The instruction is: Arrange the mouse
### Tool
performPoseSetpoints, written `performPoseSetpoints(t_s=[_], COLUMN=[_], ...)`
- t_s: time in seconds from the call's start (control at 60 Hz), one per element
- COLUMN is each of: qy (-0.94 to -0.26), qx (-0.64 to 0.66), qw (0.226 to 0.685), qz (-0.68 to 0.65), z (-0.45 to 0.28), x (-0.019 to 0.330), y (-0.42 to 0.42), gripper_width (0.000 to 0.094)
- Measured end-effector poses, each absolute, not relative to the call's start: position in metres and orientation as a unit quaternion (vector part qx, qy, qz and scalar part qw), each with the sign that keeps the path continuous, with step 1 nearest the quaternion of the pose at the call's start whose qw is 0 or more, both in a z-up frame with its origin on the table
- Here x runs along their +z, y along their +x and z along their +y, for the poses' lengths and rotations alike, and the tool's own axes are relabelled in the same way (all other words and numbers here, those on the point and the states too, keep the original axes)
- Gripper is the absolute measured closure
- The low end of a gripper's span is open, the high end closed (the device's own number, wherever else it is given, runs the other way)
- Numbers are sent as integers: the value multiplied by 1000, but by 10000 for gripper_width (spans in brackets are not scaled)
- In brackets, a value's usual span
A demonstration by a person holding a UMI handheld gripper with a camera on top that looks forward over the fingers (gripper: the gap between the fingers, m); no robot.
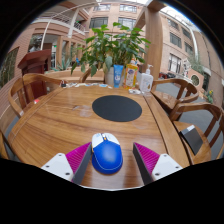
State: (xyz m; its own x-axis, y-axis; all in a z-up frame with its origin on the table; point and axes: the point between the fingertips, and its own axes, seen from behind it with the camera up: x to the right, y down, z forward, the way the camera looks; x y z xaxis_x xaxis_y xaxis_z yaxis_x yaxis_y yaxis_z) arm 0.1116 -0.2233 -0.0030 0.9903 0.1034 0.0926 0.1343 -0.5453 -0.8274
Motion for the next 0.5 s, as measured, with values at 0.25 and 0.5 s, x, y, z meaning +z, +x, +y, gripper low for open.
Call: performPoseSetpoints(t_s=[0.25, 0.5], qy=[-876, -878], qx=[-17, -30], qw=[477, 476], qz=[-67, -21], z=[-207, -212], x=[-8, -5], y=[105, 112], gripper_width=[452, 566])
